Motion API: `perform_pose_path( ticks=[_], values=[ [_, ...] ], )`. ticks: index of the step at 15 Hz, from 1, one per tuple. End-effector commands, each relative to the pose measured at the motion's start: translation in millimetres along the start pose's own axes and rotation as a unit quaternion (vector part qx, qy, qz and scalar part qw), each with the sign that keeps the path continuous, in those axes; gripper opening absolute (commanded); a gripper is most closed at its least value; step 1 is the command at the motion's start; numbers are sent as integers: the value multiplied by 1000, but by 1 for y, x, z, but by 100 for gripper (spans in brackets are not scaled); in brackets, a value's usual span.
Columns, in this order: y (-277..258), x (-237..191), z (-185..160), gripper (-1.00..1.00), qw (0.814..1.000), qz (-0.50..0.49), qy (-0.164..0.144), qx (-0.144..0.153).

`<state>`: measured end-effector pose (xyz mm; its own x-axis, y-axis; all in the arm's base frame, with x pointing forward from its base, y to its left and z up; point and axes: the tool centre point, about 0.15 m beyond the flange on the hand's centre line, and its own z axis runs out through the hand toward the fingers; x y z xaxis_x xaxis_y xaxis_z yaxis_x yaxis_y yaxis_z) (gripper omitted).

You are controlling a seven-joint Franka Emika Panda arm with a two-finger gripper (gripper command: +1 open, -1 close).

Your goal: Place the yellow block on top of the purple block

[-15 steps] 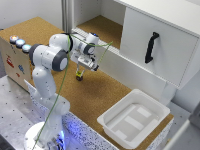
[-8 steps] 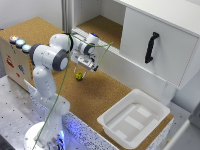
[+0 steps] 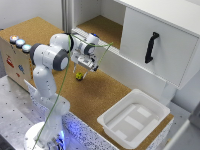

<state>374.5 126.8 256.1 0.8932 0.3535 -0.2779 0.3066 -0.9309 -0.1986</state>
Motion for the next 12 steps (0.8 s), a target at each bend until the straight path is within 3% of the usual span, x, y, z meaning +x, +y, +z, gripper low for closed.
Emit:
perform_pose_path(
  ticks=[1,4,6,7,11,12],
  values=[
    [-12,4,-27,100,996,-13,73,-41],
    [-25,-4,-50,100,988,-26,133,-76],
    [-26,-6,-63,100,987,-2,129,-98],
    [-25,-11,-74,100,985,6,142,-97],
    [-16,-35,-109,100,981,3,187,-44],
    [-16,-41,-116,100,980,3,196,-45]
  ],
)
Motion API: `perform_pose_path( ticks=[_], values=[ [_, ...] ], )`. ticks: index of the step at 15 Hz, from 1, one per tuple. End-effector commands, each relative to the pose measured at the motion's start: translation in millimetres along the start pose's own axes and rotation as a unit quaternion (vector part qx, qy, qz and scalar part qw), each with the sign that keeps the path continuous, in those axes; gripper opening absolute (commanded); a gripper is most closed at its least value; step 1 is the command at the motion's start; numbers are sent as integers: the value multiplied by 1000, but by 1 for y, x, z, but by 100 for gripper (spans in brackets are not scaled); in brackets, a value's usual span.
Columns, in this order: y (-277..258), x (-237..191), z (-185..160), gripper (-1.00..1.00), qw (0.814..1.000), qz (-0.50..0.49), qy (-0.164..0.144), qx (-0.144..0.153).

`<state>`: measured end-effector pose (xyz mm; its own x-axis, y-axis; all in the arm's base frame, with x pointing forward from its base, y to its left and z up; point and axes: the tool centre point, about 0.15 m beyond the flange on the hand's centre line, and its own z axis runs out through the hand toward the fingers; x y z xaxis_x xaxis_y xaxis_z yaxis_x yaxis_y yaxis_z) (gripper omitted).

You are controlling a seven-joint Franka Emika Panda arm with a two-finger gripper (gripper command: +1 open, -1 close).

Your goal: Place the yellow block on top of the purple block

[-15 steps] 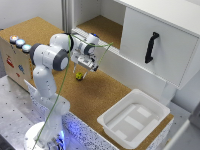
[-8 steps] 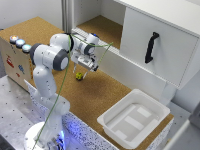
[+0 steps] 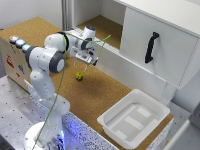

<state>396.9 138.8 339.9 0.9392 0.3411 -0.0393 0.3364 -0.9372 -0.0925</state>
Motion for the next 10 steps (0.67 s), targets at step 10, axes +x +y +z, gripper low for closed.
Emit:
perform_pose_path(
  ticks=[10],
  values=[
    [-17,-45,-92,100,999,8,48,-9]
  ],
)
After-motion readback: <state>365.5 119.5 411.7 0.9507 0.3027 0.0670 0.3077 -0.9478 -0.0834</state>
